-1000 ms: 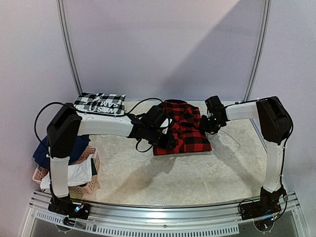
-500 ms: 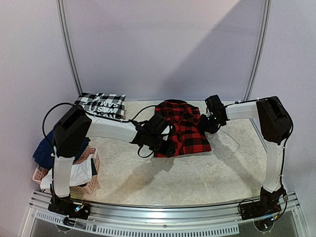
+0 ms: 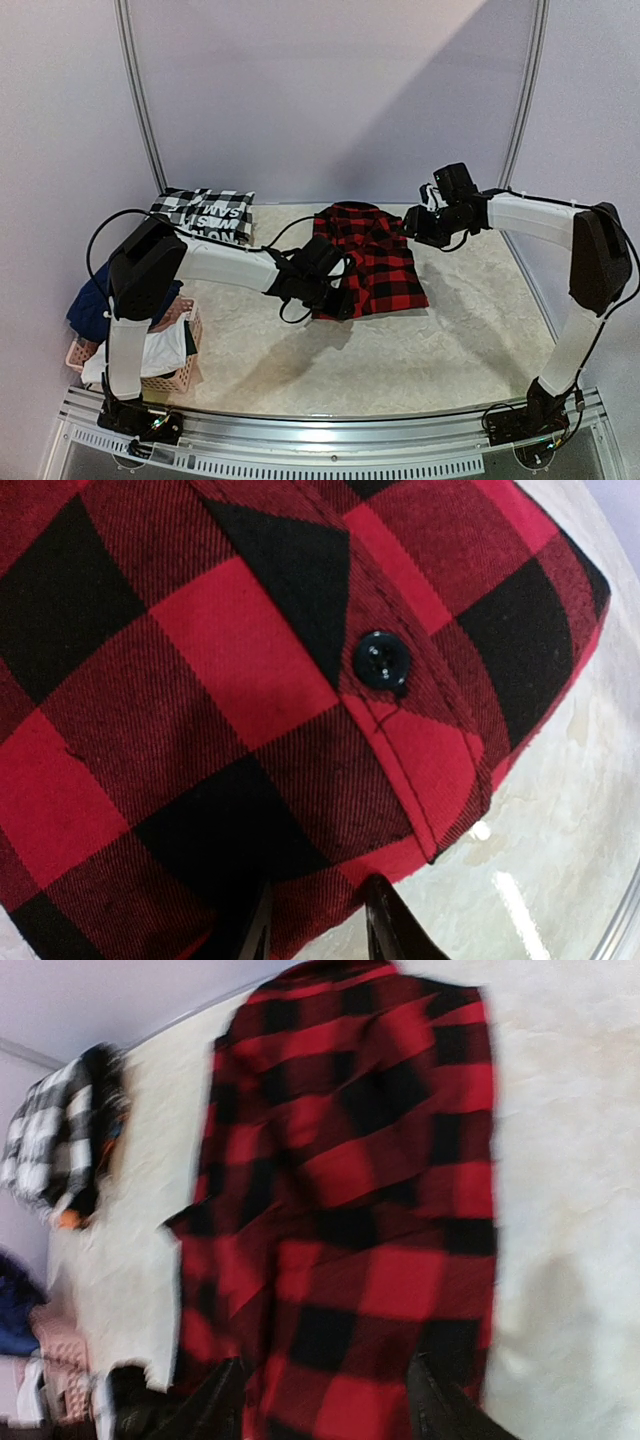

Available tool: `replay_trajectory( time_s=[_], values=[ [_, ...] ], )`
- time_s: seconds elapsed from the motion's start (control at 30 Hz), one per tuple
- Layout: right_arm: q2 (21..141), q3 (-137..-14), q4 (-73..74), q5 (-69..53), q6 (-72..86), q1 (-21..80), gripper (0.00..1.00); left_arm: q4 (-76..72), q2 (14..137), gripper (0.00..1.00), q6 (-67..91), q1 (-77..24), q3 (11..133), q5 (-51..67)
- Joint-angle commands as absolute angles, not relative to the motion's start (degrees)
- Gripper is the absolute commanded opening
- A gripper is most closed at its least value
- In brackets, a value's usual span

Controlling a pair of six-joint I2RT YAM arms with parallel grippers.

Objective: Fold and stack the mixed laundry pile
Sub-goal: Fold the rectangle-folded shirt at the center of the board, then smooth out the 2/3-rectangle-folded shirt at the center of the board.

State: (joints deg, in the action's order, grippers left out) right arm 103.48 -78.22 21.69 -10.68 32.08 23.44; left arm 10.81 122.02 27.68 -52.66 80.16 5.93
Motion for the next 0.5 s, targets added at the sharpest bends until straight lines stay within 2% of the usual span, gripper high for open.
replay_trajectory(
  time_s=[0.0,0.17,0.27,0.47],
  values=[
    [101.1,-71.4,18.3,-25.0,31.0,28.6,0.51,11.0,122.3,0.33,28.2,-53.5,78.5,4.8],
    [105.2,-68.5,11.5,-37.4,31.2,31.8,0.32,11.1,121.8,0.33,28.3,-53.6,78.1,4.5],
    [107.9,-67.6,10.3,-38.9,30.8,31.8,0.22,11.3,121.3,0.33,28.4,-53.6,77.7,4.4],
    [110.9,-63.4,6.4,-39.6,30.7,29.7,0.14,11.5,120.4,0.32,28.5,-53.6,76.8,3.9]
  ],
)
